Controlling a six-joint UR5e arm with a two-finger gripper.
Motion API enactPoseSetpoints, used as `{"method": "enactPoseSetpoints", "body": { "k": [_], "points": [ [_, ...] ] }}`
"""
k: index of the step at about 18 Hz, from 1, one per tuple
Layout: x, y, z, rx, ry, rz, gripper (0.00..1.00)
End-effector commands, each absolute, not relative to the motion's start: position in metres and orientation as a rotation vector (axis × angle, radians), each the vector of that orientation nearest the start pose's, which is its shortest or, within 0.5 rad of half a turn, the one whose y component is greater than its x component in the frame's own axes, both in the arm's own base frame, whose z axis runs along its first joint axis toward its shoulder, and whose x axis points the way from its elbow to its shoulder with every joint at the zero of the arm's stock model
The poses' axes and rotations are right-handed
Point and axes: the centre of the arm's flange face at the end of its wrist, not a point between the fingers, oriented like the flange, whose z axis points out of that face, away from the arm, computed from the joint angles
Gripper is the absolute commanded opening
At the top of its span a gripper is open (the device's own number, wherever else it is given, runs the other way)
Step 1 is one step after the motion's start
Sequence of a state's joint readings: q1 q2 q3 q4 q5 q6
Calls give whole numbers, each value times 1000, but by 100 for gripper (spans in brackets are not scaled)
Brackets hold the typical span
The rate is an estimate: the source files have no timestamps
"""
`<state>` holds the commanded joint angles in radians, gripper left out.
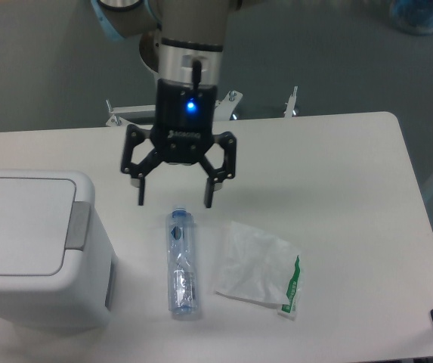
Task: Open the trash can
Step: 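Move the open gripper down toward the white trash can lid, then press the gripper against the lid edge to flip the lid open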
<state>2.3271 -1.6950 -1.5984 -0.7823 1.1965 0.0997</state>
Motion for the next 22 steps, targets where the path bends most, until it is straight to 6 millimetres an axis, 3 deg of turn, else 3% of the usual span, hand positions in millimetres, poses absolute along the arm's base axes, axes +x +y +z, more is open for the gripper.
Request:
{"method": "enactPoseSetpoints", "body": {
  "k": [9, 22],
  "points": [
    [-251, 561, 486, -2384, -585, -127, 100],
    [-241, 570, 473, -2416, -573, -128, 100]
  ]
}}
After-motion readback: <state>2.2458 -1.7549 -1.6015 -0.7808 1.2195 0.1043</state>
